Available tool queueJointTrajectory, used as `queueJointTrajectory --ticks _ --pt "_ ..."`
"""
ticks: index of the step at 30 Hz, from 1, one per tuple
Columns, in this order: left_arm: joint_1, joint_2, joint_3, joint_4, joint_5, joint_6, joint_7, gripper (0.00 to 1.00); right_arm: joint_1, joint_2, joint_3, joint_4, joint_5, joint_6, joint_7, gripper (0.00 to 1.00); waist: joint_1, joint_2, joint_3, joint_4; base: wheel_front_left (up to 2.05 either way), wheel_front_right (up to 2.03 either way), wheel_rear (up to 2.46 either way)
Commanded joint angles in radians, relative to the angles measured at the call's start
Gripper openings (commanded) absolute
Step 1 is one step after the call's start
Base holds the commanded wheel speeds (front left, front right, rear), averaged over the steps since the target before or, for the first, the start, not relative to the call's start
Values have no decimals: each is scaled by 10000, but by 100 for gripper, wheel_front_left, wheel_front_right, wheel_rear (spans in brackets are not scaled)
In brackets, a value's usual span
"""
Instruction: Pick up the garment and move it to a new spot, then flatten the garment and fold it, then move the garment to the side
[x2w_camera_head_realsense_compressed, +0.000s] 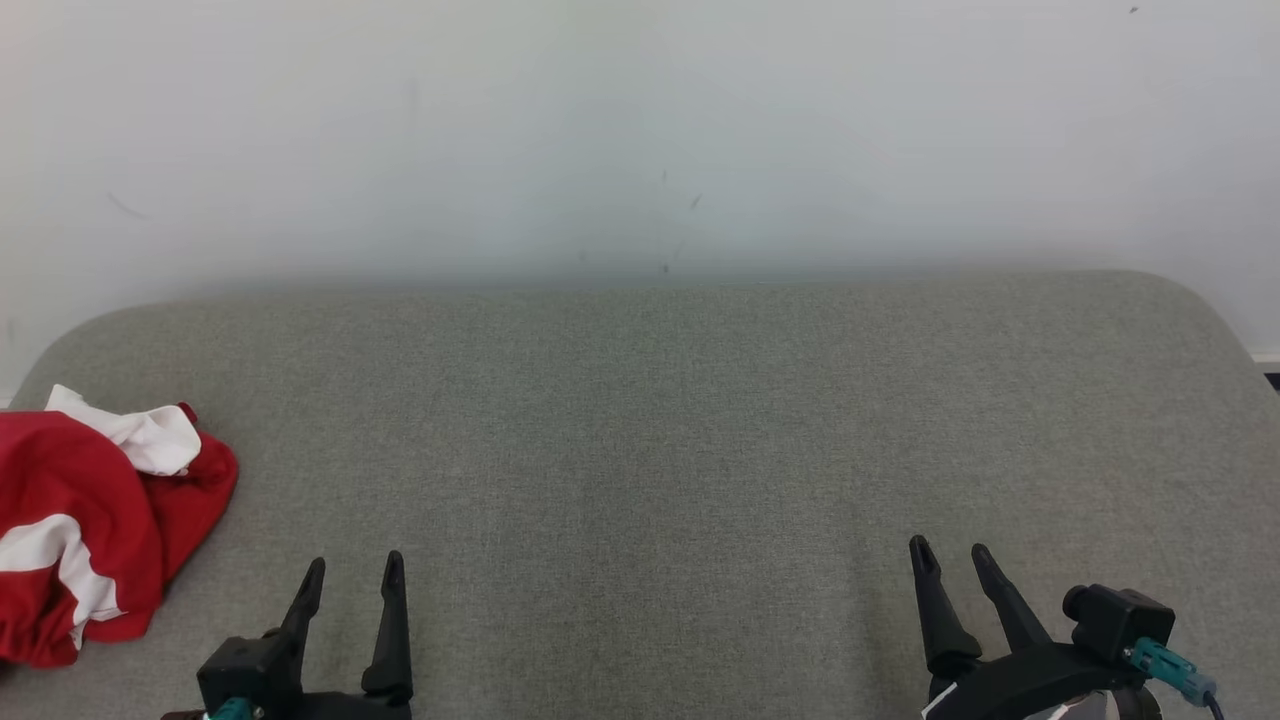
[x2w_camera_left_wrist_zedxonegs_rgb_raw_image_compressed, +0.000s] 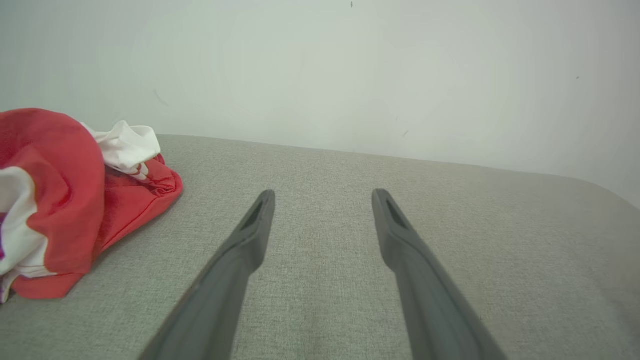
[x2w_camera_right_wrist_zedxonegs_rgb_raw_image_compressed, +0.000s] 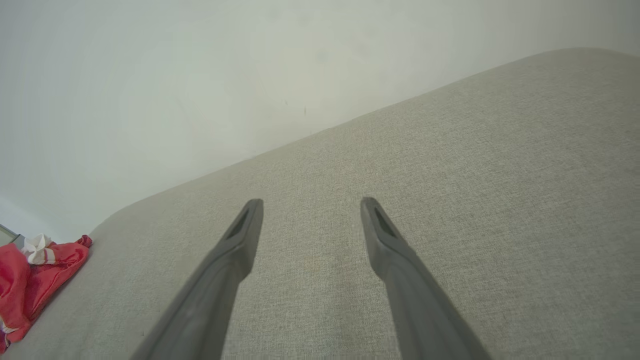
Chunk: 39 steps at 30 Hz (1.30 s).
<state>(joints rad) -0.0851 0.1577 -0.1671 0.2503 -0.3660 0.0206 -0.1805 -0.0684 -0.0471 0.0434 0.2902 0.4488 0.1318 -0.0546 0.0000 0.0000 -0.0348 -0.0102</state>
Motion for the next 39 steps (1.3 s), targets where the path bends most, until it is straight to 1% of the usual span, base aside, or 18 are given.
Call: queueJointTrajectory --ticks 1,20,39 --pt "-27 73 -39 -28 238 30 -98 100 27 -42 25 -91 -274 -14 -76 100 0 0 -2 -15 0 0 0" --pt "121 21 89 157 1433 177 -507 100 55 -44 145 1 -1745 -17 -185 100 0 0 33 -83 0 0 0" --pt "218 -159 213 401 2487 53 -849 100 191 -47 316 96 -2867 -20 -367 100 0 0 -5 -60 0 0 0"
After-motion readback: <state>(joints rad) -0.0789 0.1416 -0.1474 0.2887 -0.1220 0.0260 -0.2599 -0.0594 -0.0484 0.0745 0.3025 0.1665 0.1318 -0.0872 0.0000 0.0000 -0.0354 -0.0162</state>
